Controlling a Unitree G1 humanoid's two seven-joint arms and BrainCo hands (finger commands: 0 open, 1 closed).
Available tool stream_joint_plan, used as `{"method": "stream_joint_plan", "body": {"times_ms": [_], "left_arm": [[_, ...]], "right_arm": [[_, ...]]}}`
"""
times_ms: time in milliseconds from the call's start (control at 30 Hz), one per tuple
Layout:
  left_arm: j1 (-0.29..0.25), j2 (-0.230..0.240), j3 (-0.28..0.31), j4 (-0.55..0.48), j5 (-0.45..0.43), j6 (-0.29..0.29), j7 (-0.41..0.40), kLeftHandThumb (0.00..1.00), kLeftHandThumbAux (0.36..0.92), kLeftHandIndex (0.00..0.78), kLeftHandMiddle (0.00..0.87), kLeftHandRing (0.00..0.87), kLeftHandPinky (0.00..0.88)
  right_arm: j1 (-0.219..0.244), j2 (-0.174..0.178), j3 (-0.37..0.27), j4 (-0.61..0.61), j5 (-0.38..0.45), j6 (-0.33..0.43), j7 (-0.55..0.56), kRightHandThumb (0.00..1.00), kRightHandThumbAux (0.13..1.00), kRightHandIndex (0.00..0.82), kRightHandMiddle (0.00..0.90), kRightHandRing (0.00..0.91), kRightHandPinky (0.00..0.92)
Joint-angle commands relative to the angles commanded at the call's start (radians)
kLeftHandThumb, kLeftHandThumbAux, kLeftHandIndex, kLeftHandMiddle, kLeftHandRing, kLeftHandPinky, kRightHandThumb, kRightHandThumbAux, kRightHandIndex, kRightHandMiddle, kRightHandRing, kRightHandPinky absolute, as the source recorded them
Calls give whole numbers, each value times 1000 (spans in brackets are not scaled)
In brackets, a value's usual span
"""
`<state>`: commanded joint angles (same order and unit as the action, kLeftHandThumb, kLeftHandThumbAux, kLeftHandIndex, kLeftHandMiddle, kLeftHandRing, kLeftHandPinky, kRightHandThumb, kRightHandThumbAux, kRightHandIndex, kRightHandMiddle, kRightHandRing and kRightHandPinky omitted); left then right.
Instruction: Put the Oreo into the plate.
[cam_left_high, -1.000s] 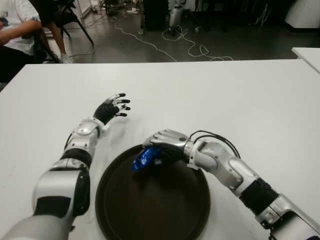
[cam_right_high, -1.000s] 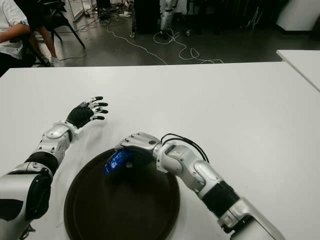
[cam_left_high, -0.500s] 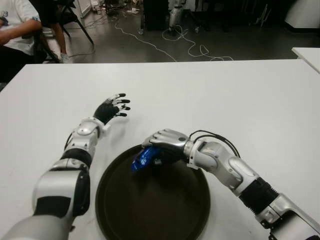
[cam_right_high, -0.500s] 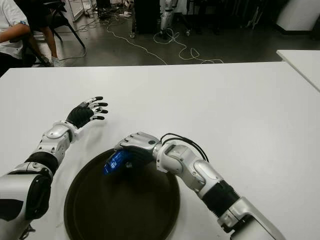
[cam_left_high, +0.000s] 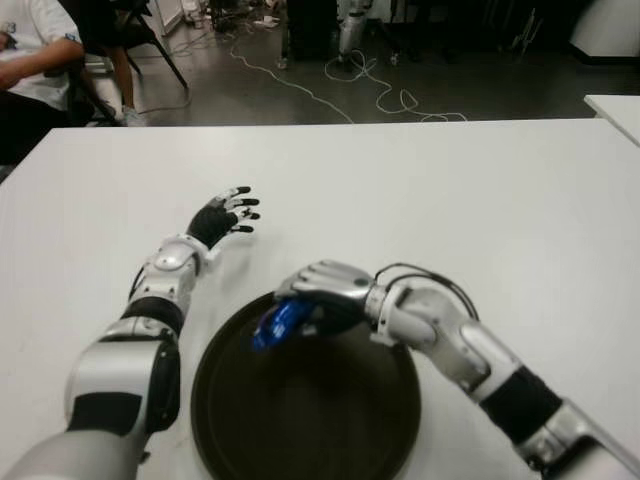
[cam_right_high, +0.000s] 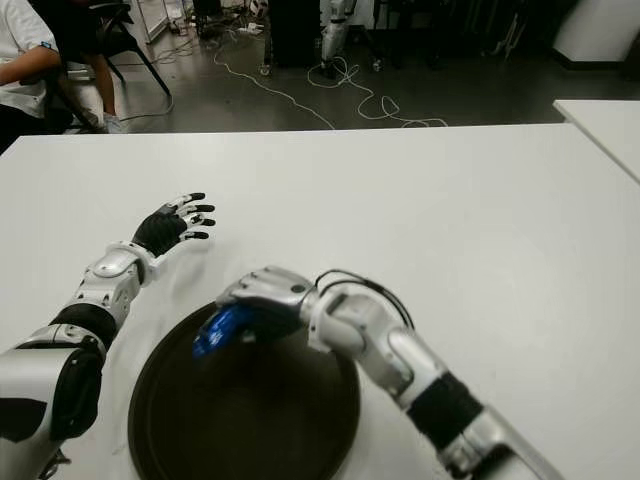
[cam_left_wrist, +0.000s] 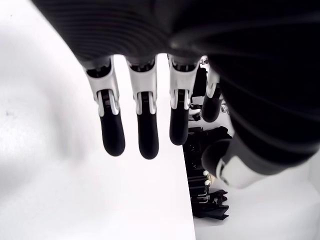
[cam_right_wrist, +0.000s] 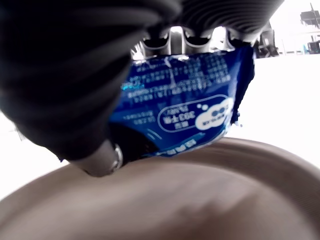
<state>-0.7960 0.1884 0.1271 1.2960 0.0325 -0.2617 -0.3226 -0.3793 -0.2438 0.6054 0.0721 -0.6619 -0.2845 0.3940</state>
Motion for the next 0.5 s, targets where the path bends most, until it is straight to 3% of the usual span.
{"method": "stream_joint_plan", "body": {"times_ms": [133,267,500], "left_arm": [[0,1,-2,0,0,-1,-3,0,658,132,221,262,308],[0,1,-2,0,0,-1,-3,0,657,134,224,266,312],[2,1,-1,0,-1,-10,-2,0,660,140,232,272,309]], "right_arm": [[-13,-26,6,22,8,-86,-15,679,736,424,727,755,767],[-10,-30,7,30,4,-112,-26,679,736,424,731,759,771],[-1,-34,-5,-22,27,-76,24,679,736,424,738,762,769]]}}
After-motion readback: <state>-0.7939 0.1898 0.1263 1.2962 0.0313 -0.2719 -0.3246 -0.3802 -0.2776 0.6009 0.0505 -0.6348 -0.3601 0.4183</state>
